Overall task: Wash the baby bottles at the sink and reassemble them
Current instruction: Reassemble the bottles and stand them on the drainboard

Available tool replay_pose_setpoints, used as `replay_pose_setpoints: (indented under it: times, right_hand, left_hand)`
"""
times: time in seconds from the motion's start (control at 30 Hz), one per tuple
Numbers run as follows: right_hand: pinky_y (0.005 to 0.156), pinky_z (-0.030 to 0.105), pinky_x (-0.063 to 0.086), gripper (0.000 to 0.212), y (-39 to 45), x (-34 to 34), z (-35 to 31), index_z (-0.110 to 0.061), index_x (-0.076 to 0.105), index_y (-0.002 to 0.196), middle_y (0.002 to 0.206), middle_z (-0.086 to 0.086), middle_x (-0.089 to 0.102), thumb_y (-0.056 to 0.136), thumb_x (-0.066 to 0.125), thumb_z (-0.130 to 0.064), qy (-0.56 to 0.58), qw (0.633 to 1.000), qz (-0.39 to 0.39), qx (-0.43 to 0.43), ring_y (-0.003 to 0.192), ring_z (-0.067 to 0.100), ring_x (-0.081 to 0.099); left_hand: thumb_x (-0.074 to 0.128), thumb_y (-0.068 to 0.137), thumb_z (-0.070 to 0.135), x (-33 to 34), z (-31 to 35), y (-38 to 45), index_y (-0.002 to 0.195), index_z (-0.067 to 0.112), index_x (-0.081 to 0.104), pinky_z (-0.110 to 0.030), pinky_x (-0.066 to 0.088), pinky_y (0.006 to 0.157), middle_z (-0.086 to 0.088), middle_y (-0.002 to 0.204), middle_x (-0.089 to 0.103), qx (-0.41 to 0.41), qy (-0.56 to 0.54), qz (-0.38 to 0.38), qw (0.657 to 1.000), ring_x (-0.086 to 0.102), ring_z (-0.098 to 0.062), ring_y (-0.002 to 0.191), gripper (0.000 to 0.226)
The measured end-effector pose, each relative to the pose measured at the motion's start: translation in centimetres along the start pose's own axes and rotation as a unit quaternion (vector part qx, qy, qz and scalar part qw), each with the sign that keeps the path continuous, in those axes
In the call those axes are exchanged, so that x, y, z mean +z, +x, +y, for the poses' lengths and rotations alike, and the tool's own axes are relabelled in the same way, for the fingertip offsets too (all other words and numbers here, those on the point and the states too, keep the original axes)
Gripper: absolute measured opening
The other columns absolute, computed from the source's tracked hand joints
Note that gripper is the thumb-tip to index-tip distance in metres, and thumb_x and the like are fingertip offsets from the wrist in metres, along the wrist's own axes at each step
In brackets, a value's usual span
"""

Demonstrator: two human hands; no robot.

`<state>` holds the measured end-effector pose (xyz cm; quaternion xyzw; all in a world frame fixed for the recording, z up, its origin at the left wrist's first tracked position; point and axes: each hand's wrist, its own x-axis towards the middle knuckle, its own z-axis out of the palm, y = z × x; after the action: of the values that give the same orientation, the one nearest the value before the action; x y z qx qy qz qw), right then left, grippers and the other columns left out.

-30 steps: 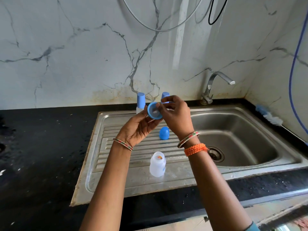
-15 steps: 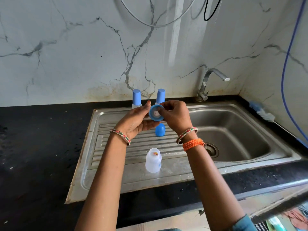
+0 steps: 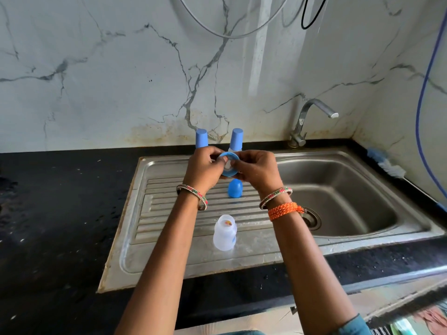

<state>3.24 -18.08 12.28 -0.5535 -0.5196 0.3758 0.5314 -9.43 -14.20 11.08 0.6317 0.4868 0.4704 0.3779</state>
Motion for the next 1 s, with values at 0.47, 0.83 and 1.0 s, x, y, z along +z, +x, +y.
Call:
replay_pose_setpoints:
  times: [0.47,0.83,1.0]
  right_hand:
    - [0.085,0.039,0.057,0.025,0.3,0.9,0.6,-0.006,0.069,0.109,0.096,0.008,0.071,0.084,0.066,-0.002,-0.086,0.995,0.005,-0.045,0.092,0.021,0.068]
    - [0.081,0.039,0.057,0.023,0.1,2.0,0.2,-0.006,0.073,0.097,0.090,0.008,0.072,0.077,0.069,0.002,-0.090,0.989,0.101,-0.062,0.085,0.020,0.069]
    - [0.086,0.044,0.056,0.031,0.7,1.1,-0.2,-0.014,0.064,0.107,0.101,0.013,0.070,0.079,0.071,-0.002,-0.024,0.999,0.015,-0.018,0.095,0.025,0.068]
  left_hand:
    - [0.063,0.088,0.005,-0.2,-0.3,-0.4,0.100,0.004,0.070,-0.035,0.058,0.074,-0.013,0.099,0.069,-0.024,-0.026,0.039,0.999,0.067,-0.023,0.091,0.014]
    - [0.068,0.076,-0.006,0.0,0.4,-0.6,0.085,0.013,0.070,-0.040,0.058,0.076,-0.004,0.083,0.069,0.019,-0.044,0.063,0.997,0.067,-0.019,0.082,0.021]
    - [0.062,0.084,-0.006,-0.2,0.6,-0.8,0.101,0.010,0.070,-0.037,0.059,0.075,-0.010,0.093,0.071,-0.009,-0.132,0.051,0.990,0.069,-0.022,0.089,0.025]
